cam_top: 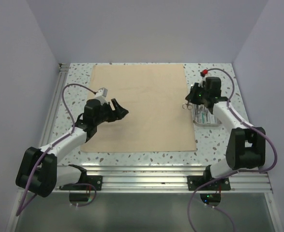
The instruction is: Prepare the surgical pack
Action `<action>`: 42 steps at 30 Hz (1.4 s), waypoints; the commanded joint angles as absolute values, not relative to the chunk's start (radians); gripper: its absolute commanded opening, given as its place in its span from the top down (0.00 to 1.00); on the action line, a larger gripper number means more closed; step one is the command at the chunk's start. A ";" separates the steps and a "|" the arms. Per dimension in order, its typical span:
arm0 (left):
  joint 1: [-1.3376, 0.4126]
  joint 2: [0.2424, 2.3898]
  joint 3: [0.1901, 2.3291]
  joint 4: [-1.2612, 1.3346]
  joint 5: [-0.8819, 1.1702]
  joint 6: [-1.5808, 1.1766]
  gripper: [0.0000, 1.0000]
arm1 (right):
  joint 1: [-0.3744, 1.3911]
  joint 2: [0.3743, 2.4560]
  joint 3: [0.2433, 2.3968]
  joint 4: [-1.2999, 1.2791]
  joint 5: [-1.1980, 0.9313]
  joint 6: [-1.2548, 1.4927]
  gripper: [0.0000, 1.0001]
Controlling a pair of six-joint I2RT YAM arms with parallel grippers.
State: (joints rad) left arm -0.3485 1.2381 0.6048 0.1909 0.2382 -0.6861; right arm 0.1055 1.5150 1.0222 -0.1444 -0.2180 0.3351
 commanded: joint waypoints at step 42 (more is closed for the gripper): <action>-0.410 1.089 0.374 0.382 0.175 -0.591 0.28 | -0.029 1.841 1.333 -0.466 0.046 0.066 0.62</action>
